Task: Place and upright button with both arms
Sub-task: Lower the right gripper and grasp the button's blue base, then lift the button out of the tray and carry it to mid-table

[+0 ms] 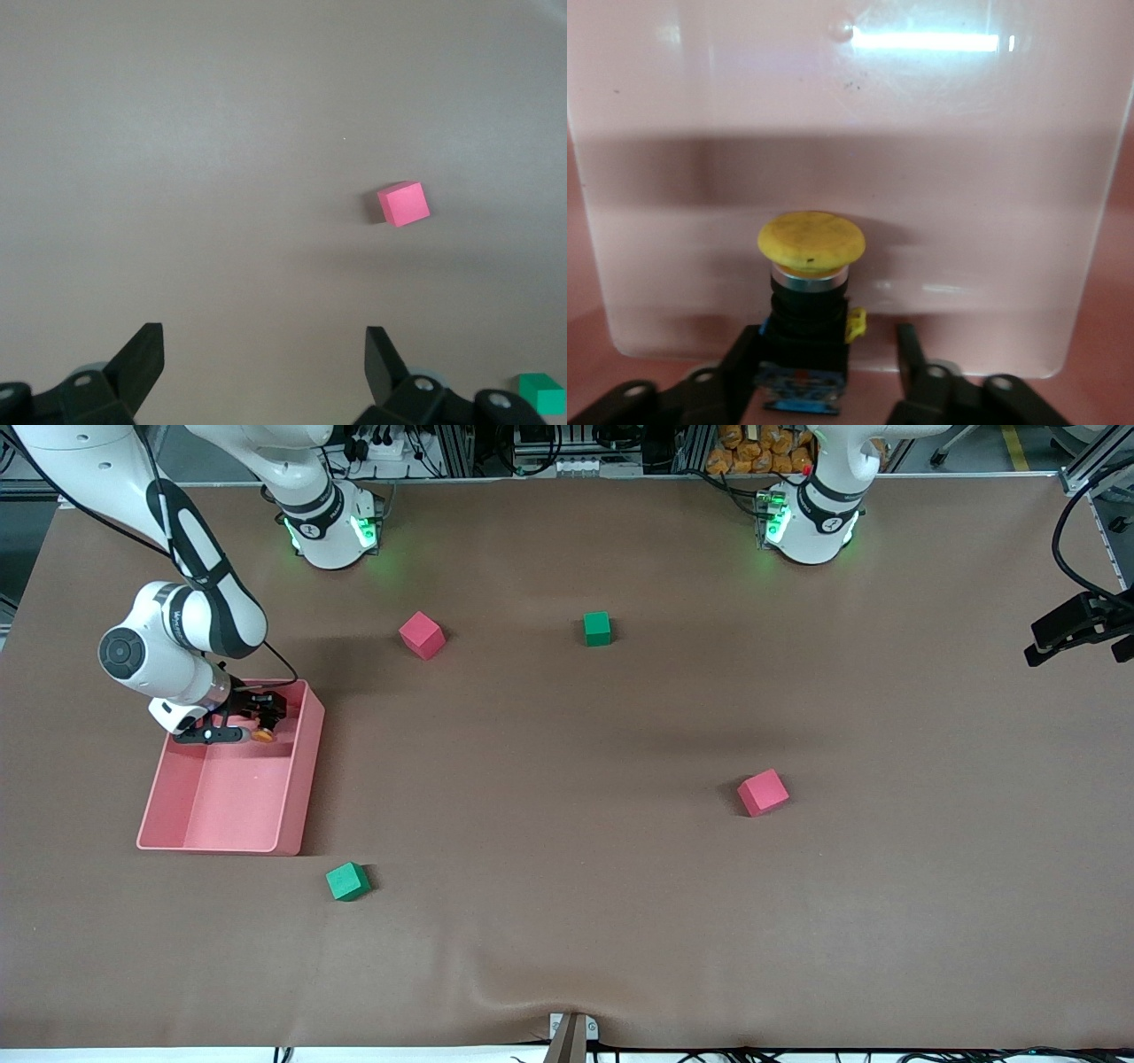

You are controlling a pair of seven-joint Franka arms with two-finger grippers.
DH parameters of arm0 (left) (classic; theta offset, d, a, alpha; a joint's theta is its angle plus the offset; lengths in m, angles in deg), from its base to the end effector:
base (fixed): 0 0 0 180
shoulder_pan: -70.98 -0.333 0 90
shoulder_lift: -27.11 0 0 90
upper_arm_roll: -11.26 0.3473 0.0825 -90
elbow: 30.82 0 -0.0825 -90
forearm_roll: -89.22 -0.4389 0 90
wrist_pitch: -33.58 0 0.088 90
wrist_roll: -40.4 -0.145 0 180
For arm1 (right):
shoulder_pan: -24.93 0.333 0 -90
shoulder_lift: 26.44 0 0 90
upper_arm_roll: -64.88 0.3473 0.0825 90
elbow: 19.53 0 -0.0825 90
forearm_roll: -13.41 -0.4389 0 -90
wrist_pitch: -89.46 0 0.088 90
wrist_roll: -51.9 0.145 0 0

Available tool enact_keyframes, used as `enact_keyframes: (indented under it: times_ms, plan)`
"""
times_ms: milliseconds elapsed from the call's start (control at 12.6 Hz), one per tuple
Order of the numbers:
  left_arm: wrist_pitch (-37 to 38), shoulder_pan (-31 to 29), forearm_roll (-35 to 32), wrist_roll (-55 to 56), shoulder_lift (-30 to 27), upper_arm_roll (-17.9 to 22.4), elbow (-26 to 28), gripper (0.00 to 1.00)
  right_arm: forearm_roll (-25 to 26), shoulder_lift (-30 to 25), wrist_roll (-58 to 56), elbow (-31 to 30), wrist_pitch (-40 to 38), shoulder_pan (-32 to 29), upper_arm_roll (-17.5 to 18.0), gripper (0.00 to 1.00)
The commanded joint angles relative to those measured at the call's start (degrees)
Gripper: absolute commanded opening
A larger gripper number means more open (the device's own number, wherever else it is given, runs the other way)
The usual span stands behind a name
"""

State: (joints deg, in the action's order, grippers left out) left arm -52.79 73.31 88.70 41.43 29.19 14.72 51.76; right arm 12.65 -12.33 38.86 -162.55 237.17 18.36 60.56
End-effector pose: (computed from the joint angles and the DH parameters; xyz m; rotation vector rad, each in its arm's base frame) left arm 0.6165 0.0128 0.6578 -3.1294 -0.0600 -0.0468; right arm 0.4654 -0.0924 0.1203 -3.1092 -0.0412 0.2534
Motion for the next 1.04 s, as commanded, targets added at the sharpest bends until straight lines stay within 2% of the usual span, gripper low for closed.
enact_keyframes:
  times_ms: [0, 239, 478, 717, 956]
  plan:
    - [1.0, -0.5, 0.6, -1.6, 0.4, 0.0, -0.8, 1.00, 0.5, -0.7, -0.7, -0.9, -0.3, -0.2, 0.2, 0.00]
    - [1.0, -0.5, 0.6, -1.6, 0.5, -0.1, -0.8, 1.00, 0.5, -0.9, -1.1, -0.9, -0.3, -0.1, 0.2, 0.00]
    - [1.0, -0.6, 0.6, -1.6, 0.5, 0.0, -0.8, 1.00, 0.5, -6.6, -2.8, -0.1, -2.1, 0.2, 0.3, 0.00]
    - [1.0, -0.6, 0.6, -1.6, 0.5, -0.1, -0.8, 1.00, 0.6, -8.4, -4.6, 7.7, -11.8, 0.3, 0.5, 0.00]
    - [1.0, -0.6, 0.6, -1.6, 0.5, 0.0, -0.8, 1.00, 0.5, -7.1, -5.2, 19.5, -23.2, 1.9, 0.5, 0.00]
